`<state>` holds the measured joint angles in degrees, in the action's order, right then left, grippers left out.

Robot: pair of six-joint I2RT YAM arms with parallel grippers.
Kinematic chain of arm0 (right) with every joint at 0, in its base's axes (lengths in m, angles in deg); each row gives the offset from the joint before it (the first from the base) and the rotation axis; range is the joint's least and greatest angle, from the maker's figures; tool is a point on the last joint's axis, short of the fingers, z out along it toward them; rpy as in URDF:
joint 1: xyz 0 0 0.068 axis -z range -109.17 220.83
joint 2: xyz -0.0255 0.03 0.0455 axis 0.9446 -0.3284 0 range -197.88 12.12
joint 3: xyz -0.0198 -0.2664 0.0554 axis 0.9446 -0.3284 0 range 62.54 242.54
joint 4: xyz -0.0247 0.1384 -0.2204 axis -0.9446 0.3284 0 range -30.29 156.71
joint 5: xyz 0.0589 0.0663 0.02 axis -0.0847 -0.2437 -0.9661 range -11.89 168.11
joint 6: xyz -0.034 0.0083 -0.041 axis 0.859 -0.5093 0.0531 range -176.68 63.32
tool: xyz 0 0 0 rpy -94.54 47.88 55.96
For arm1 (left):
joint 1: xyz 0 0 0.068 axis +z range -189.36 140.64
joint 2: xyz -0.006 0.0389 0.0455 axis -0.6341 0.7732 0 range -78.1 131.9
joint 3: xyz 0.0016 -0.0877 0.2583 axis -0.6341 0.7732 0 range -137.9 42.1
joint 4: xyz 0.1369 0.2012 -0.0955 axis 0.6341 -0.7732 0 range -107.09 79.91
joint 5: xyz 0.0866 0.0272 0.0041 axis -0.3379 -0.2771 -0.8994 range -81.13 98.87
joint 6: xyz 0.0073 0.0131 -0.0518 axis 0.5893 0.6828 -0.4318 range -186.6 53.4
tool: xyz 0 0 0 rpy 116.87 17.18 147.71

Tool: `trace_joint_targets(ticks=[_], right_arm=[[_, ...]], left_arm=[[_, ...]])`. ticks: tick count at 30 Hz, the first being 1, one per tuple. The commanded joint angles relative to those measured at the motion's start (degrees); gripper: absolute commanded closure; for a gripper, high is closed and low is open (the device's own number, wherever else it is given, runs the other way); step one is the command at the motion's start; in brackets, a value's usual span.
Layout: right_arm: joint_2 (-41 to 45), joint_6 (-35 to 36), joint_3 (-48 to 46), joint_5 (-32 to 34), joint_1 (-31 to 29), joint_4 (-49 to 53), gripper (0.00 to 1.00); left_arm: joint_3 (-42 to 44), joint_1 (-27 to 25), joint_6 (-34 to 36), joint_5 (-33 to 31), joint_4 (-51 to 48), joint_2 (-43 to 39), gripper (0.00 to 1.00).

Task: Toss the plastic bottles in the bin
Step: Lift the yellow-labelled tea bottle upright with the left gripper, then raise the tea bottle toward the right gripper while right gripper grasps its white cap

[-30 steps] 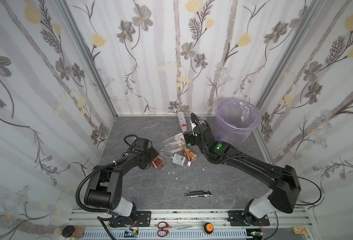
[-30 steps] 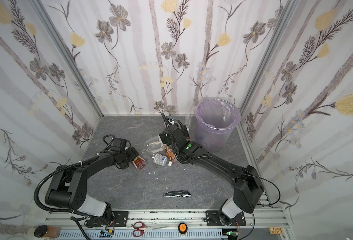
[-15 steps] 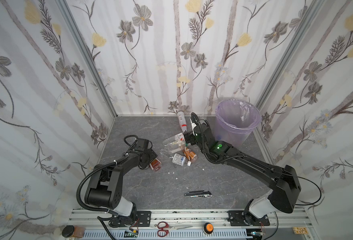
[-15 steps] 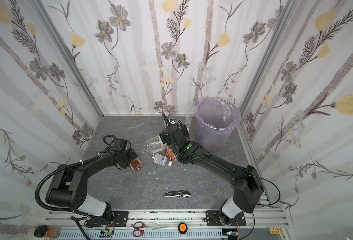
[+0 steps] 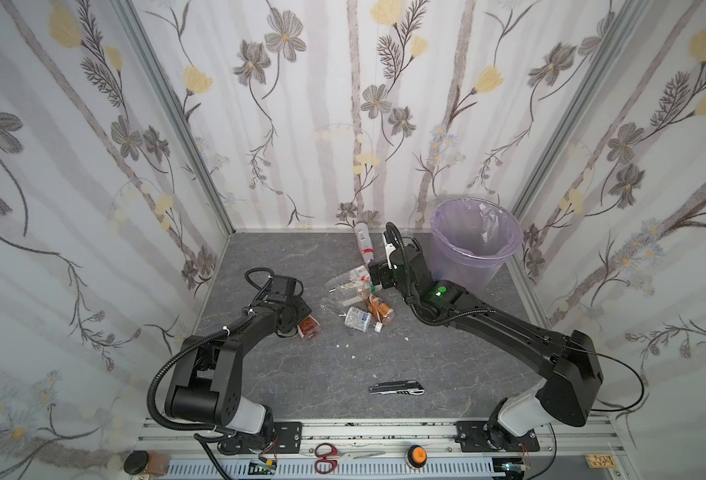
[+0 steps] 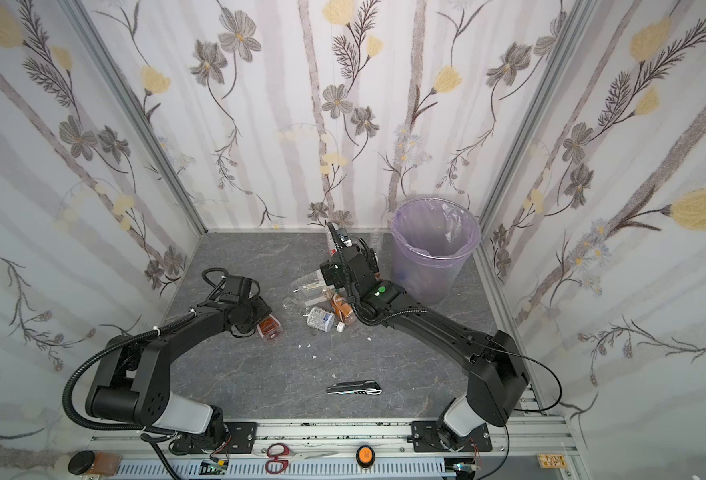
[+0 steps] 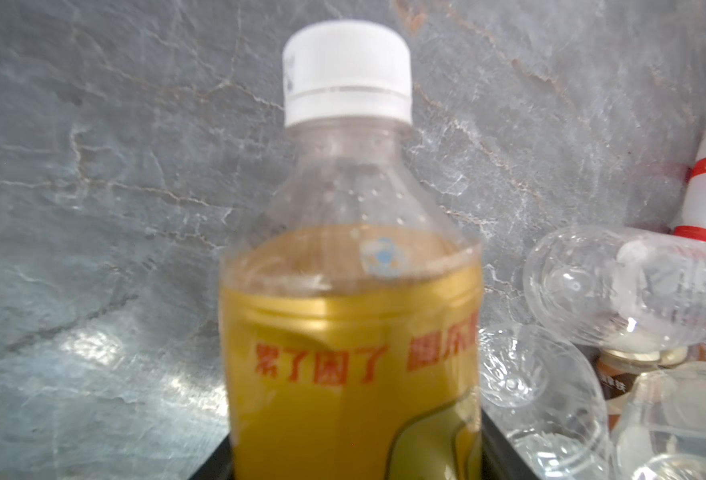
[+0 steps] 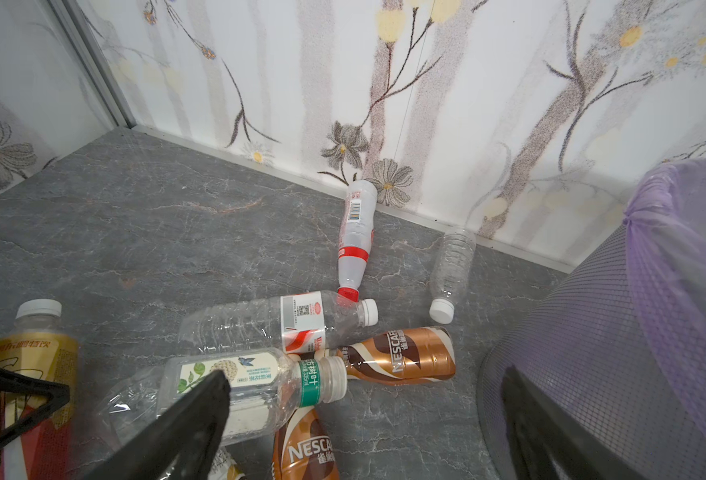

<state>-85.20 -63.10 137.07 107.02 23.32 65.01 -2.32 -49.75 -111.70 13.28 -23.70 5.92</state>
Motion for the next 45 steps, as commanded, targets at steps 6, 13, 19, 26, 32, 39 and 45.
trace_joint_targets(ticks=[6, 13, 19, 26, 32, 39, 45], right_arm=[[0.5, -2.8, 2.0, -3.6, 2.9, 0.0, 0.00], [1.3, -4.9, 5.9, -11.7, 6.1, 2.6, 0.00], [3.6, -7.5, 10.4, -17.8, 9.2, 3.4, 0.00], [5.3, -7.7, 14.4, -17.9, 10.1, 3.2, 0.00], [5.5, -11.2, 15.1, -23.6, 11.3, 2.4, 0.00], [5.5, -14.6, 15.0, -29.3, 11.4, 1.4, 0.03], [5.5, -16.9, 12.9, -32.6, 11.5, -0.7, 0.10]], left_arm=[[-3.7, -0.3, 6.6, -0.2, 1.0, -5.4, 0.40], [-8.1, -5.6, 15.2, -2.8, 5.4, -12.4, 0.40], [-10.9, -15.5, 25.0, -9.8, 10.7, -15.6, 0.41], [-12.8, -24.7, 33.1, -14.2, 18.8, -14.4, 0.42], [-15.9, -29.4, 38.3, -17.1, 23.1, -10.2, 0.43], [-17.6, -33.2, 43.5, -19.7, 27.0, -6.4, 0.43], [-18.1, -35.0, 45.5, -20.8, 28.5, -5.1, 0.43]])
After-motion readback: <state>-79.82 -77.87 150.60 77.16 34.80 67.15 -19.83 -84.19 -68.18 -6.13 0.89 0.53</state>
